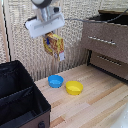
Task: Locate and clasp the grip of the topmost drawer. Steadily and circumspectly yank the drawer open. Discover and seize the nutrition bar using your clamp. Deposit the nutrition bar in the accessible drawer. Unclench the nutrition bar.
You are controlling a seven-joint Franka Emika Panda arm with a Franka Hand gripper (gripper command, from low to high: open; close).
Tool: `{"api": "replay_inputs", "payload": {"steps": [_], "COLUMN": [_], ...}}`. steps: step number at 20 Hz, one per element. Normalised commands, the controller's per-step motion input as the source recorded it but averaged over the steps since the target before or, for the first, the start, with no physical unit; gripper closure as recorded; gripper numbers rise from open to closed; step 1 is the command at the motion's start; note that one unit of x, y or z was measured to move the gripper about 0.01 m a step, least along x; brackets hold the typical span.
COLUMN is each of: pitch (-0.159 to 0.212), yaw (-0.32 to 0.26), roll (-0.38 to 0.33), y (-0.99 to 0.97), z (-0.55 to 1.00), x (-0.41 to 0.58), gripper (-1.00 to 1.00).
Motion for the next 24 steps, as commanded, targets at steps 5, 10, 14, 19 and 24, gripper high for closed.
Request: {"api": "replay_inputs", "payload": {"steps": [5,10,14,19,24], "pitch": [0.007,0.082,0.141,0.163,0.163], "yaw": [-0.192,-0.153,-0.078,-0.030,0.000], "roll": [-0.001,-0.003,0.041,0.057,0.073], "y": [0.17,-0.13,-0.77,-0.87,-0.97], "z": [1.00,0.96,0.78,0.66,0.60], "x": [0.051,0.195,0.114,0.035,0.002], "gripper": [1.00,1.00,1.00,1.00,1.00]}}
